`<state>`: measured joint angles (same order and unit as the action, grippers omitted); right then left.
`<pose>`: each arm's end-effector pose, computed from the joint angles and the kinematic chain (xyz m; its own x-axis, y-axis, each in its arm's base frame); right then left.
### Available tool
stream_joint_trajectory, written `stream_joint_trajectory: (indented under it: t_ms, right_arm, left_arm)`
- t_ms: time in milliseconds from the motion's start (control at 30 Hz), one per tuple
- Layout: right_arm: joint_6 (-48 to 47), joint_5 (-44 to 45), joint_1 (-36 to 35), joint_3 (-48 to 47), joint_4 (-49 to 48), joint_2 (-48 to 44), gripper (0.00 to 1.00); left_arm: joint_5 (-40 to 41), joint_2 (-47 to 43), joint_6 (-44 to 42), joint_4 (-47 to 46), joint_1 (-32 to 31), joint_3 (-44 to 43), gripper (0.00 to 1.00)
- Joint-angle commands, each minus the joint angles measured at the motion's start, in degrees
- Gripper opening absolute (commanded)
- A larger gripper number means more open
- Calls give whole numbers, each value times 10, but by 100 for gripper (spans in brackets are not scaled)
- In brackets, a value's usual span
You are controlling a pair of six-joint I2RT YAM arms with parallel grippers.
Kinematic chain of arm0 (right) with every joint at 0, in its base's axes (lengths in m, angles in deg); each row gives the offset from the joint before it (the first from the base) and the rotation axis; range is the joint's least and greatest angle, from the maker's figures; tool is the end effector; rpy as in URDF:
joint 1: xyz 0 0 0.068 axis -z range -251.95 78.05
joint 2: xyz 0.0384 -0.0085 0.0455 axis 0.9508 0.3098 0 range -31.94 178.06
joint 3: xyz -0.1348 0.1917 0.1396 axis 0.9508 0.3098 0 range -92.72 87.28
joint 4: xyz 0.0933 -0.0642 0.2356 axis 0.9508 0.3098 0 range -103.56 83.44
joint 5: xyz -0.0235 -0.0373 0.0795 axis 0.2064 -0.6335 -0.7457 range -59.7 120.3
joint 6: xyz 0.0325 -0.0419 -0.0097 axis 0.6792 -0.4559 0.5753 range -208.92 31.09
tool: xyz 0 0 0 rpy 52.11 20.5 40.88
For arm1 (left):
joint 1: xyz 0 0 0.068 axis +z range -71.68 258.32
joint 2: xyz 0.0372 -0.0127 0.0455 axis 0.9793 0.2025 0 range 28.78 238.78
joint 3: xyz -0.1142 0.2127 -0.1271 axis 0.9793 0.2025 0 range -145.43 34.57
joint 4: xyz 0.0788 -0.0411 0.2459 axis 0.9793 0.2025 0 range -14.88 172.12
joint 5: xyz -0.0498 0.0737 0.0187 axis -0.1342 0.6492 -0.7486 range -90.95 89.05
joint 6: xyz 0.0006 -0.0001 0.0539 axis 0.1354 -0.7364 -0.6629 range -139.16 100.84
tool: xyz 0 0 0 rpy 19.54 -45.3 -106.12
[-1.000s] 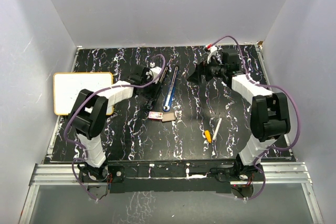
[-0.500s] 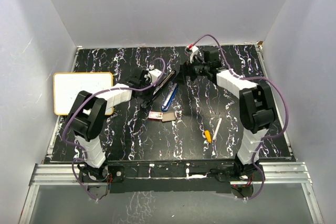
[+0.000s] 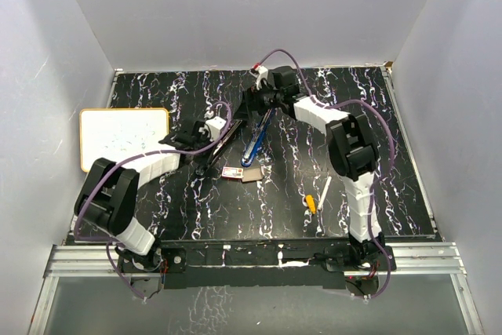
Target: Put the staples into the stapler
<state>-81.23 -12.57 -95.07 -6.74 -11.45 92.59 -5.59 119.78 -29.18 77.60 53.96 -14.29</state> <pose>0.4461 0.2168 0.2044 -0.6002 -0.1497 -0.7857 -0.7412 0.4734 0.4760 0.2944 -0.1364 0.1808 -0.5494 0.4392 -0.7109 0.5678 0.8203 0.0680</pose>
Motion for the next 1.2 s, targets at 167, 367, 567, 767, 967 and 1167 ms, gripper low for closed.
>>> stream_joint_trajectory:
  t_ms: [167,367,567,767,967,1167]
  right_arm:
    - [26,52,-6,-104,18,88,95]
    - [24,38,-9,-112,31,116,91]
    - [34,-24,-10,-116,32,127,85]
    - [41,-94,-10,-112,24,102,76]
    - [38,-156,-9,-113,19,76,66]
    - [38,-199,-9,-100,1,40,58]
  left_arm:
    - [-33,-56,-8,-2,13,42,0]
    - [-43,-46,-13,-1,12,30,0]
    - [-52,-28,-10,-9,12,19,0]
    - [-62,-3,-5,-8,12,-8,0]
    - [-69,16,-10,-28,12,-25,0]
    - [-93,41,-14,-70,12,-39,0]
